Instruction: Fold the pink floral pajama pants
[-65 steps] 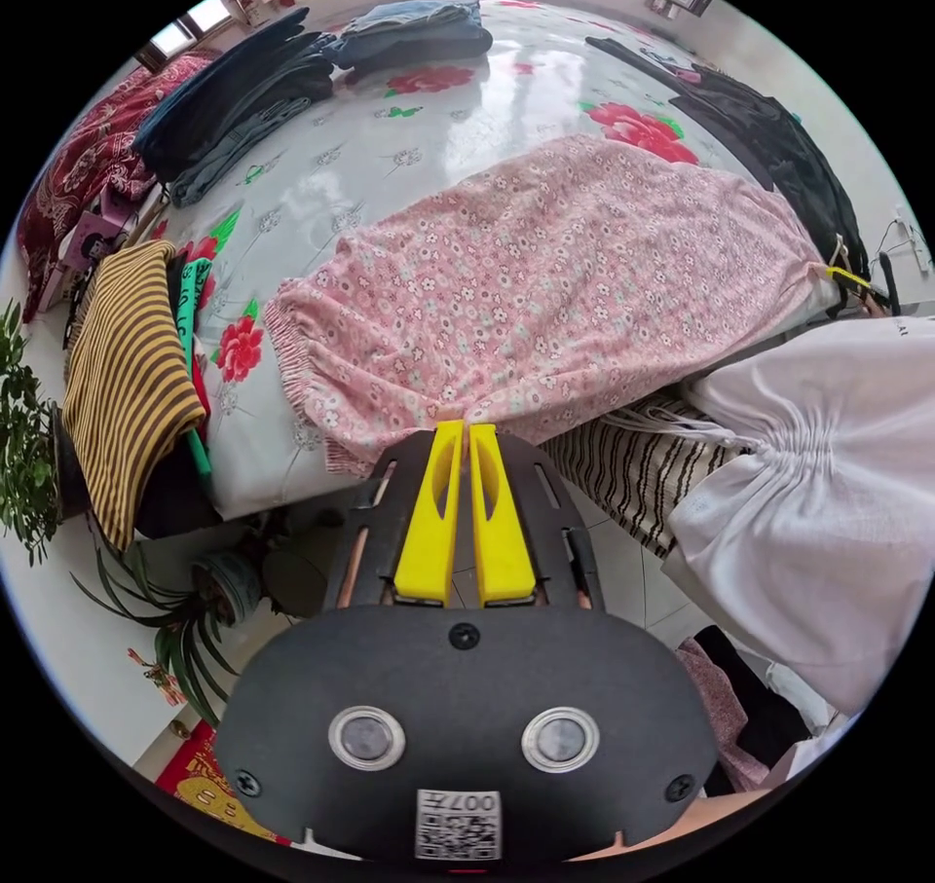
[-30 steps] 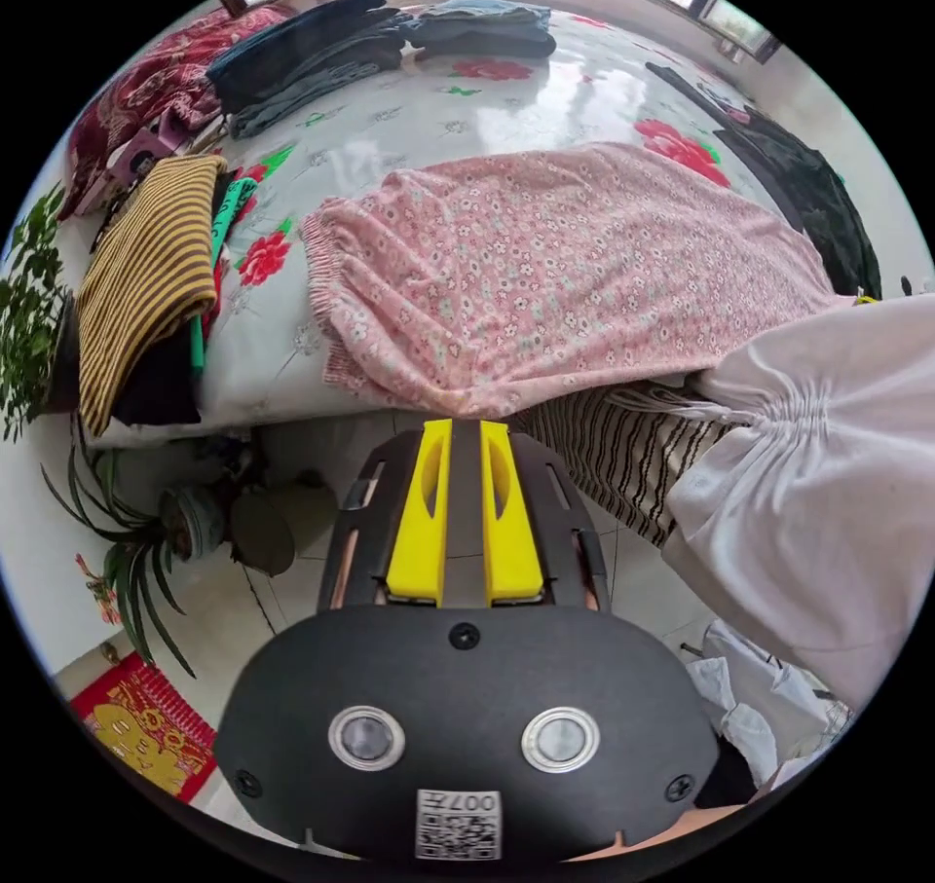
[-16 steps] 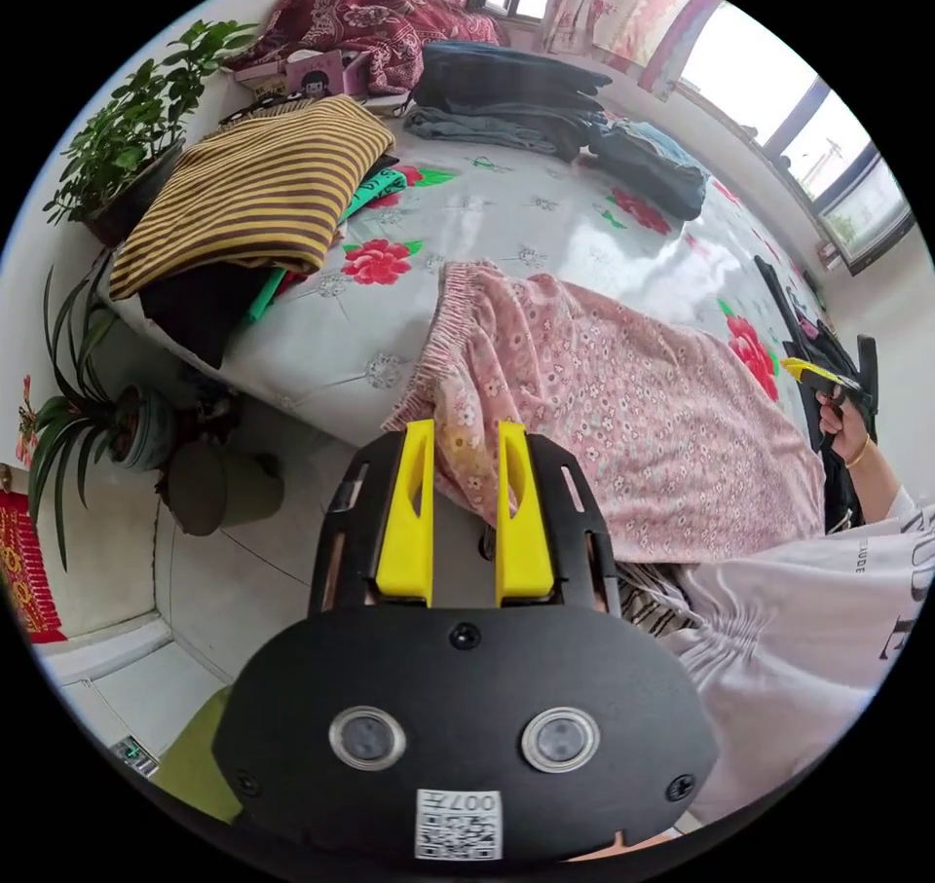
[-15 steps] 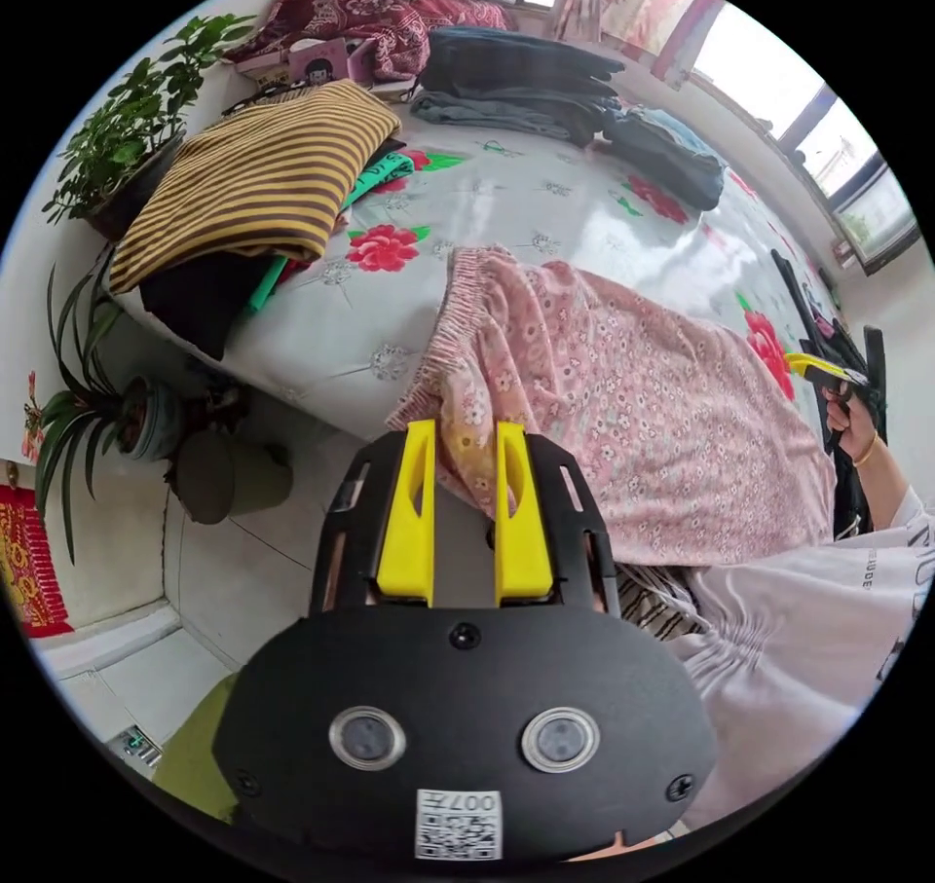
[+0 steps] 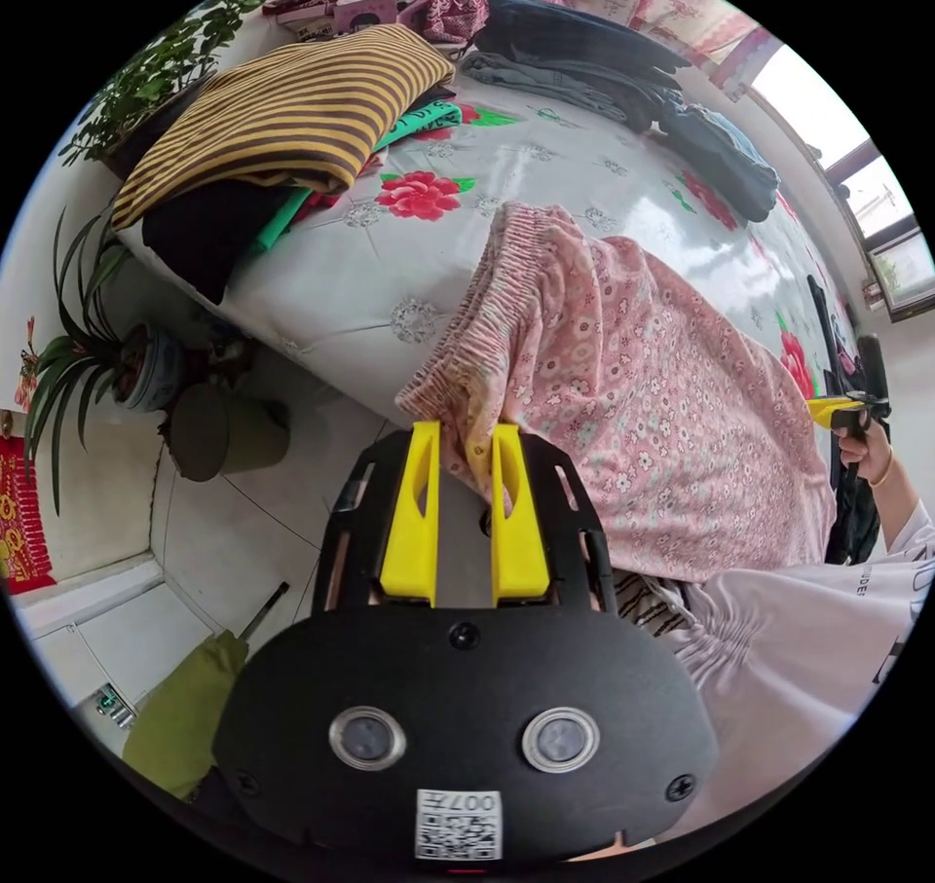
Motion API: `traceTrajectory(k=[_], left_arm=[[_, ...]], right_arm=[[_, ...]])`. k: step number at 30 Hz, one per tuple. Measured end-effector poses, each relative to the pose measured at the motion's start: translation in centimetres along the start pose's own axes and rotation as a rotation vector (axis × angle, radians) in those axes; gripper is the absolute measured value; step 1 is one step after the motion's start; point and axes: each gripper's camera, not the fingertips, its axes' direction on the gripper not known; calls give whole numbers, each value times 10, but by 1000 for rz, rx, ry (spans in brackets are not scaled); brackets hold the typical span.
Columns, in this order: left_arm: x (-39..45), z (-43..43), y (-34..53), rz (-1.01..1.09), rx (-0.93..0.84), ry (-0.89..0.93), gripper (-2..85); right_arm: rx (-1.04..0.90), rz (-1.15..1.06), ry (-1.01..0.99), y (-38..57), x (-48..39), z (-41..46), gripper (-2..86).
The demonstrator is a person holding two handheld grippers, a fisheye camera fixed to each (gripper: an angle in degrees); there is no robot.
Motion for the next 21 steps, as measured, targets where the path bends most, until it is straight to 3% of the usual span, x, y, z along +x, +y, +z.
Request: traceTrajectory(k=[8, 15, 21], left_arm=[[-5, 7, -5, 2, -14, 14, 78], [-5, 13, -13, -2, -36, -2, 63], [-10, 15, -13, 6, -27, -6, 56]], right_arm=[[74, 376, -427, -53, 73, 0, 75], [-122, 323, -368, -88, 59, 13, 56], [-59, 343, -360, -79, 59, -8, 42]])
